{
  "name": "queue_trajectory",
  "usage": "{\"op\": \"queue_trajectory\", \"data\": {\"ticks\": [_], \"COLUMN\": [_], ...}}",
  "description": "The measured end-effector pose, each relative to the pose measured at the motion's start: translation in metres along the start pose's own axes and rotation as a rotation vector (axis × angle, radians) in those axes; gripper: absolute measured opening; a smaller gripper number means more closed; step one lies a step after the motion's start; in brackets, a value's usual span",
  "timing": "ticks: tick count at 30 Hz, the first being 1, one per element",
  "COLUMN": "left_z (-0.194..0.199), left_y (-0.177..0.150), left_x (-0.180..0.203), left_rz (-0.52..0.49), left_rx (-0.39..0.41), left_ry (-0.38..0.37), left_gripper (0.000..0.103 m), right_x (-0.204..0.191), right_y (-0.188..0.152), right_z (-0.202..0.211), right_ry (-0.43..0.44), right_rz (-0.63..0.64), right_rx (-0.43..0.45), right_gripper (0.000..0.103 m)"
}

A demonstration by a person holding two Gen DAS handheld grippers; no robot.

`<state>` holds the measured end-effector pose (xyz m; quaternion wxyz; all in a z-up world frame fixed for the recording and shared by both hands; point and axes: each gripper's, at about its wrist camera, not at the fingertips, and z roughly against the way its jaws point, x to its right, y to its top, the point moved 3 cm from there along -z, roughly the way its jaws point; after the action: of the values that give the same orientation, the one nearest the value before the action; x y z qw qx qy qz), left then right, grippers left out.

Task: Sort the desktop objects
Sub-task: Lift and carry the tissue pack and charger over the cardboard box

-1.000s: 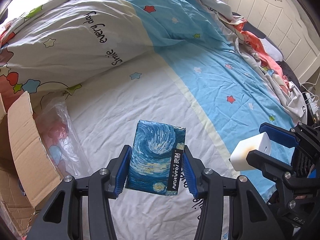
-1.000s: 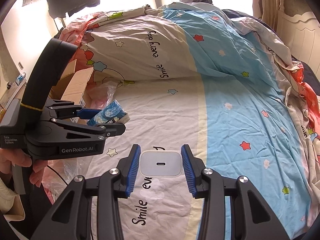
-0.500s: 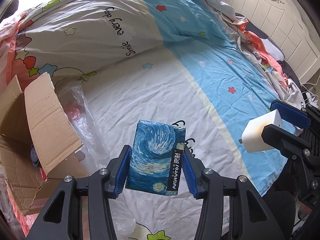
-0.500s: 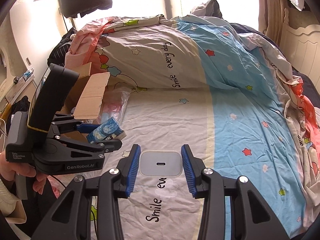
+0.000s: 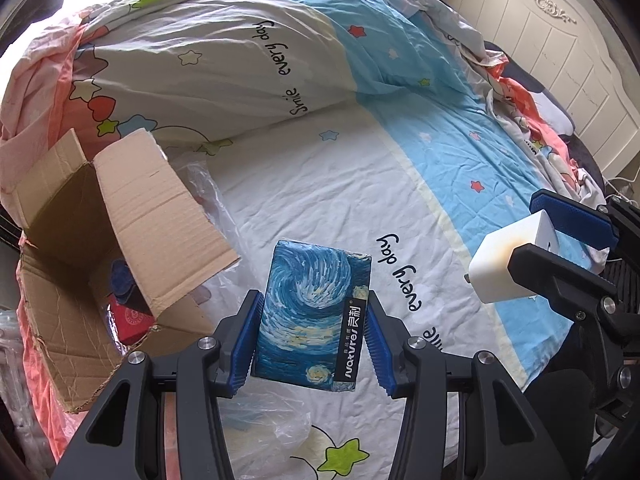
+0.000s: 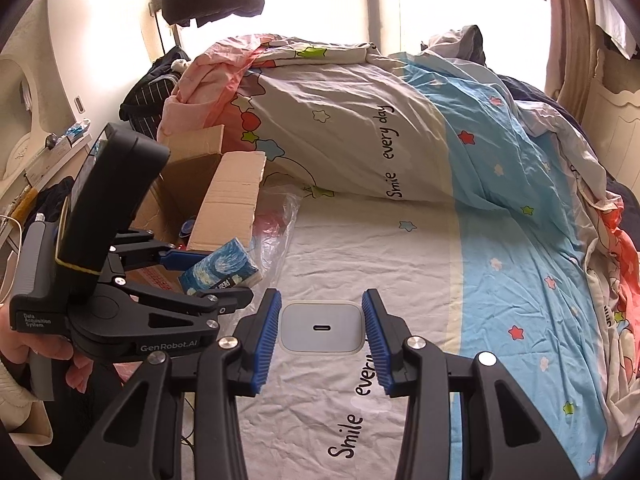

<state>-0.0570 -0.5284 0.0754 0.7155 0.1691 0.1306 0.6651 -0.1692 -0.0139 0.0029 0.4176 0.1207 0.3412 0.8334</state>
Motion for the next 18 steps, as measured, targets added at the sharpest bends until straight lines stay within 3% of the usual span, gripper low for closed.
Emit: {"op": "queue_trajectory", "data": {"ticks": [9, 18], "left_z": [0.037, 0.045], "left_y": [-0.010, -0.018], "left_x": [-0.082, -0.145], "left_rz": [0.056, 0.128], "left_rx": [0.017, 0.002], "left_ry": [0.044, 0.093], "left_gripper": [0.050, 0.050], "right_x": [-0.043, -0.086], "right_y": [0.030, 0.057], "right_z": [-0.016, -0.040], "right_ry": [0.043, 0.105], "right_rz": [0.064, 0.130], "right_rx": [0.017, 0.014], "right_gripper": [0.039, 0.039]}}
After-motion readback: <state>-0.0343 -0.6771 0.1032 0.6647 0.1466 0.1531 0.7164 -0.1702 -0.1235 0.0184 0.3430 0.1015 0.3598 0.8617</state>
